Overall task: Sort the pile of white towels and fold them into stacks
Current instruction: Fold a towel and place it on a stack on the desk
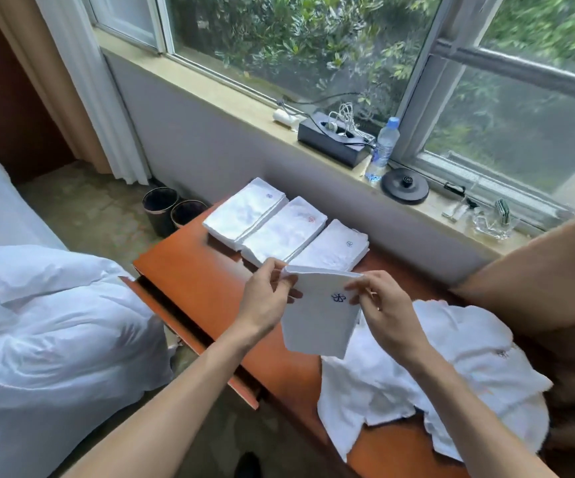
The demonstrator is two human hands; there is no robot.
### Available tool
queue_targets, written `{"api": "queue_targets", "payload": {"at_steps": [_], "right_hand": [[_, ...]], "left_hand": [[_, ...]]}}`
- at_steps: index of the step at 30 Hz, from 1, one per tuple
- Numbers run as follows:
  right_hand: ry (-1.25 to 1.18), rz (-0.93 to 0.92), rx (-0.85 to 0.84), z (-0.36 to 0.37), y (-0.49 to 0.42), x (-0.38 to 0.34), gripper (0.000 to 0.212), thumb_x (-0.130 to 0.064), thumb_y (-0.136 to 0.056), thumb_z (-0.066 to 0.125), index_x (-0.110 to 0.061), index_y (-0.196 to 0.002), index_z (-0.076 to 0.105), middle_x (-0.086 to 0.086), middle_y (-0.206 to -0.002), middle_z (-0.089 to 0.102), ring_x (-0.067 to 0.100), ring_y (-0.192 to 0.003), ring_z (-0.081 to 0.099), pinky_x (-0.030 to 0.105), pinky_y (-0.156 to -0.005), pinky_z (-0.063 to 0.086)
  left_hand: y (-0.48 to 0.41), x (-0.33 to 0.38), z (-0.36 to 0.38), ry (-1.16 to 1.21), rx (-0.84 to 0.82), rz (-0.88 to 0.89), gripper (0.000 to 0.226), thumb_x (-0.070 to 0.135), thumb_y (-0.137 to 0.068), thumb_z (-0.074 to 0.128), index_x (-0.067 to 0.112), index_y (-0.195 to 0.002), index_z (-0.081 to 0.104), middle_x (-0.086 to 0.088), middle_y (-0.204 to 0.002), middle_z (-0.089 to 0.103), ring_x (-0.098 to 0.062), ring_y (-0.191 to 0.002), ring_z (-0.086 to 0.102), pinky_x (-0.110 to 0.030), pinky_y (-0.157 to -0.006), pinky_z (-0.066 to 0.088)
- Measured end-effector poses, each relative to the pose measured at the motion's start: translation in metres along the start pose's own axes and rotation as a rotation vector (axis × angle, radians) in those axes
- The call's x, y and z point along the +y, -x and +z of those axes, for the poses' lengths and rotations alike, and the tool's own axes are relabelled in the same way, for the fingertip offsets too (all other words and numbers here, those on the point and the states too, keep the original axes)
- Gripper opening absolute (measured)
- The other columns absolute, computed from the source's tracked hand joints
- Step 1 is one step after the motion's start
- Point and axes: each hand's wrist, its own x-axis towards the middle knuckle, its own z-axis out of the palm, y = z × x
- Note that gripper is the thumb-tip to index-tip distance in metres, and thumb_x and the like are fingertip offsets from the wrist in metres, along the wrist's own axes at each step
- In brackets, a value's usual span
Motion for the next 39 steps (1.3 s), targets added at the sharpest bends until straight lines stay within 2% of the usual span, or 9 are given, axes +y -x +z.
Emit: {"api": "queue_targets", "payload": {"at_steps": [5,8,12,19,23,29,32,34,39], "right_hand": [[-0.055,0.044,0.035,0.029,-0.022,-0.023,0.056,0.013,-0.094,0.052,-0.038,-0.097,0.073,-0.004,-0.109,0.063,0.012,-0.093,0.069,0.029,-0.085,0.055],[-0.059,0.069,0.056,0.041,-0.037,-0.029,0.045,0.008,-0.095,0.053,-0.029,-0.104,0.077,-0.007,-0.109,0.065,0.013,-0.099,0.068,0.034,-0.087,0.056],[-0.089,0.037,0.043,0.054,-0.058,-0.025,0.042,0.002,-0.096,0.056,-0.033,-0.105,0.077,-0.007,-0.11,0.064,0.007,-0.098,0.065,0.013,-0.071,0.052],[-0.018,-0.036,-0.06,0.09,-0.08,-0.018,0.038,-0.003,-0.096,0.058,-0.031,-0.116,0.075,-0.015,-0.112,0.059,0.012,-0.097,0.063,0.024,-0.08,0.051],[0.003,-0.066,-0.02,0.109,-0.124,-0.035,0.038,0.0,-0.096,0.058,-0.026,-0.116,0.076,-0.011,-0.11,0.059,0.01,-0.096,0.062,0.018,-0.083,0.049],[0.06,0.024,0.083,0.161,-0.152,-0.051,0.038,0.008,-0.093,0.058,-0.017,-0.116,0.076,-0.001,-0.111,0.062,0.009,-0.105,0.062,0.013,-0.094,0.043],[0.087,0.085,0.118,0.18,-0.175,-0.062,0.037,0.008,-0.094,0.057,-0.015,-0.117,0.075,0.002,-0.116,0.062,0.014,-0.112,0.062,0.022,-0.102,0.045],[0.104,0.118,0.137,0.192,-0.181,-0.071,0.037,0.008,-0.094,0.057,-0.015,-0.118,0.075,0.003,-0.115,0.061,0.009,-0.111,0.061,0.02,-0.101,0.044],[0.102,0.174,0.223,0.196,-0.192,-0.078,0.037,0.007,-0.095,0.056,-0.015,-0.117,0.075,-0.002,-0.113,0.06,-0.005,-0.109,0.055,0.007,-0.096,0.037]], "left_hand": [[-0.033,0.006,-0.041,0.024,-0.034,0.01,0.009,0.01,-0.103,0.06,0.006,-0.103,0.069,-0.013,-0.091,0.076,-0.014,-0.076,0.076,-0.03,-0.076,0.061],[-0.051,0.01,-0.053,-0.018,-0.03,0.014,0.017,0.015,-0.105,0.058,0.003,-0.105,0.071,-0.015,-0.089,0.077,-0.013,-0.075,0.074,-0.023,-0.073,0.059],[-0.065,0.006,-0.065,-0.068,0.038,-0.006,0.018,0.026,-0.105,0.058,0.014,-0.109,0.072,-0.008,-0.093,0.075,-0.017,-0.075,0.073,-0.034,-0.073,0.059],[-0.08,-0.007,-0.095,-0.131,0.062,-0.025,0.016,0.033,-0.105,0.058,0.023,-0.108,0.071,0.006,-0.088,0.076,-0.01,-0.068,0.073,-0.021,-0.062,0.053],[-0.124,0.0,-0.129,-0.138,0.066,0.009,0.019,0.036,-0.105,0.057,0.021,-0.104,0.068,0.0,-0.089,0.076,-0.013,-0.069,0.074,-0.027,-0.063,0.051],[-0.19,-0.025,-0.175,-0.125,-0.087,0.044,0.018,0.038,-0.104,0.061,0.023,-0.098,0.069,0.006,-0.089,0.074,-0.015,-0.069,0.075,-0.033,-0.067,0.054],[-0.225,-0.025,-0.195,-0.09,-0.158,0.041,0.02,0.038,-0.103,0.061,0.021,-0.098,0.07,0.003,-0.093,0.073,-0.016,-0.073,0.076,-0.05,-0.064,0.062],[-0.239,-0.028,-0.203,-0.094,-0.209,0.03,0.024,0.04,-0.103,0.06,0.017,-0.102,0.068,-0.002,-0.097,0.072,-0.016,-0.076,0.076,-0.057,-0.062,0.061],[-0.272,-0.022,-0.205,-0.112,-0.312,0.074,0.026,0.041,-0.104,0.059,0.017,-0.102,0.067,-0.002,-0.099,0.073,-0.017,-0.078,0.076,-0.042,-0.079,0.057]]}}
